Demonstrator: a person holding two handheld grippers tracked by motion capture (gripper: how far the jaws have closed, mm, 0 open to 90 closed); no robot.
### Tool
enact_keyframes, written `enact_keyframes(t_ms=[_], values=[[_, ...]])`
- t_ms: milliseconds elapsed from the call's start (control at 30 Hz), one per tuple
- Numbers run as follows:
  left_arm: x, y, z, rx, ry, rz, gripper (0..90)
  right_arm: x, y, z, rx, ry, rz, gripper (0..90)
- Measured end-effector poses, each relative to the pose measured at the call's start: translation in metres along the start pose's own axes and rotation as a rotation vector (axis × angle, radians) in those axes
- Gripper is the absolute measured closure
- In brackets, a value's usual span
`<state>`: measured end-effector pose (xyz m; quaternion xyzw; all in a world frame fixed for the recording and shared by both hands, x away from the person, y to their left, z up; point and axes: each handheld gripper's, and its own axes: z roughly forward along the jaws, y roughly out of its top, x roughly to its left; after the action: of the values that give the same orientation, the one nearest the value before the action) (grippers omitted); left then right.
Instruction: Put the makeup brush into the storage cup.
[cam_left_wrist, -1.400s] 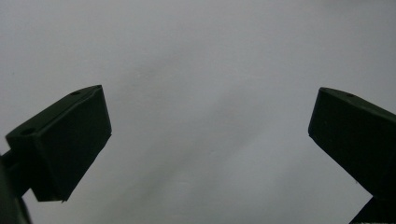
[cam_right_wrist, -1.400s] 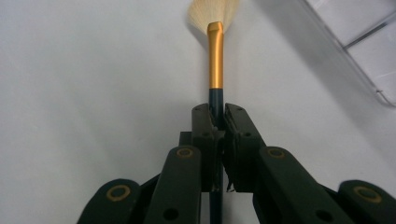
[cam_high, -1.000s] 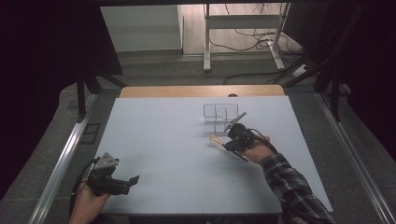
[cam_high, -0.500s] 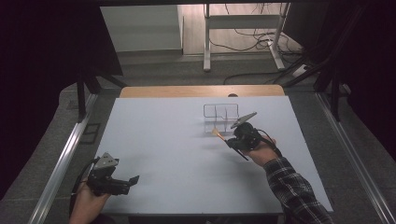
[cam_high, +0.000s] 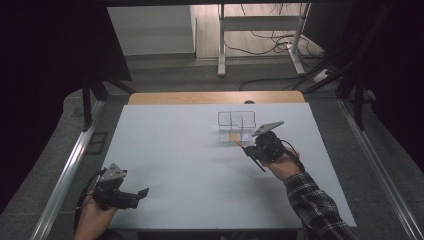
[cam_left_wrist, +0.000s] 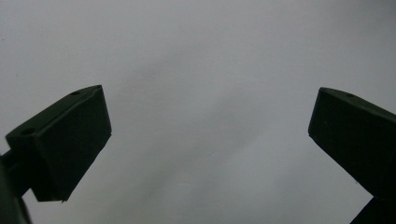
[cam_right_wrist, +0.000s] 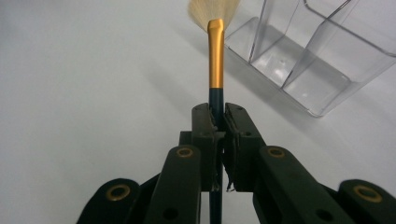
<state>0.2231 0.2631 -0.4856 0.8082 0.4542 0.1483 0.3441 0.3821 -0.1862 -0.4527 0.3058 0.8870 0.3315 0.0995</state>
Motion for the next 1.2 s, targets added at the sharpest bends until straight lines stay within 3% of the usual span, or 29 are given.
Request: enact_keyframes(t_ms=[600,1200], values=[[0.000,0.000,0.000,0.001,0.002,0.000,0.0,0.006,0.000,-0.019,-0.125,-0.032,0.038,83.7],[0.000,-0.001,0.000,-0.002,0.001,-0.004,0.0,0.007,0.003,-0.031,-0.262,-0.074,0.023,83.7]])
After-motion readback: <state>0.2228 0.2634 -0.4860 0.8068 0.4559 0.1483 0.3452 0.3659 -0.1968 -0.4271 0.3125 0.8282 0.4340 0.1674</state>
